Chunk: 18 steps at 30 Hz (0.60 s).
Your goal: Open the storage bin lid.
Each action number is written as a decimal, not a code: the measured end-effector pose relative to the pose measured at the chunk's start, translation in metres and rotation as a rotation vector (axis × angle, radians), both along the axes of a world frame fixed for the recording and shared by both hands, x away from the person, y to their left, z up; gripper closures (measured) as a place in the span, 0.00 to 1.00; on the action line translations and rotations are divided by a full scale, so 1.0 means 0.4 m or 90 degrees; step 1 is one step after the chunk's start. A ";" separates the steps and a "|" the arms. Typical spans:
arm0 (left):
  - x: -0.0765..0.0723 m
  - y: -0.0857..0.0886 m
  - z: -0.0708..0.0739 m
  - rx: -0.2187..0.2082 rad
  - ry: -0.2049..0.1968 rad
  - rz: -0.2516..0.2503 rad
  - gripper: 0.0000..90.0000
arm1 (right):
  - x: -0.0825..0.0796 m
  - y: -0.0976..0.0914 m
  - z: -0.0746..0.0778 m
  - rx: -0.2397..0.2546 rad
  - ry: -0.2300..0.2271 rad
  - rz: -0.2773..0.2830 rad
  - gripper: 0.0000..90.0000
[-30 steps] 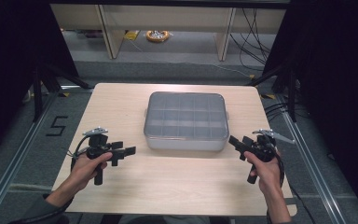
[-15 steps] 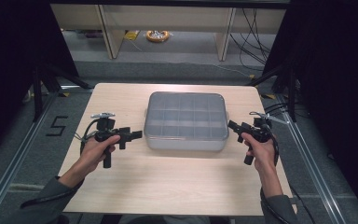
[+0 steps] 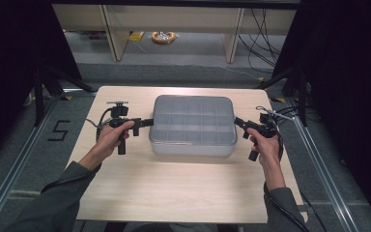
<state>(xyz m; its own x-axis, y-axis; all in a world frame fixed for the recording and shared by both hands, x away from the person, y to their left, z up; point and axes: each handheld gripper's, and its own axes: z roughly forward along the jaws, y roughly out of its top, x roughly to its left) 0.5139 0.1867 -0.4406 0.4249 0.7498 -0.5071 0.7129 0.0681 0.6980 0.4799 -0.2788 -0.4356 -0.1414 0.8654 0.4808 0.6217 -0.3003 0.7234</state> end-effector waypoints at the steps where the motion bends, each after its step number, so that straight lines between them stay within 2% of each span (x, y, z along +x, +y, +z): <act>1: 0.011 0.000 -0.002 -0.003 0.007 0.000 0.30 | 0.005 0.000 -0.002 0.005 0.003 0.003 0.41; 3: 0.021 -0.001 -0.004 -0.007 0.012 0.004 0.32 | 0.014 0.003 -0.005 0.012 0.012 0.003 0.42; 4: 0.039 -0.005 -0.010 -0.020 0.020 0.025 0.34 | 0.020 0.004 -0.010 0.008 0.014 -0.004 0.43; 5: 0.045 -0.002 -0.012 -0.013 0.025 0.020 0.36 | 0.024 0.006 -0.010 0.021 0.024 -0.009 0.45; 7: 0.062 -0.003 -0.016 -0.016 0.031 0.033 0.38 | 0.035 0.008 -0.017 0.032 0.021 -0.008 0.46; 9: 0.068 -0.005 -0.018 -0.024 0.034 0.039 0.41 | 0.042 0.013 -0.018 0.044 0.027 -0.006 0.48; 10: 0.073 -0.003 -0.018 -0.019 0.036 0.030 0.41 | 0.042 0.013 -0.018 0.044 0.027 -0.006 0.48; 13: 0.083 -0.013 -0.021 -0.022 0.038 0.035 0.44 | 0.050 0.023 -0.021 0.044 0.031 0.002 0.49; 14: 0.085 -0.017 -0.022 -0.025 0.039 0.041 0.44 | 0.053 0.027 -0.023 0.040 0.035 -0.003 0.49; 15: 0.087 -0.019 -0.023 -0.025 0.043 0.040 0.47 | 0.057 0.034 -0.026 0.053 0.047 -0.009 0.50; 16: 0.089 -0.022 -0.024 -0.028 0.047 0.040 0.47 | 0.057 0.034 -0.026 0.053 0.047 -0.009 0.50; 18: 0.094 -0.030 -0.029 -0.021 0.054 0.042 0.48 | 0.071 0.024 -0.043 0.024 0.017 0.022 0.50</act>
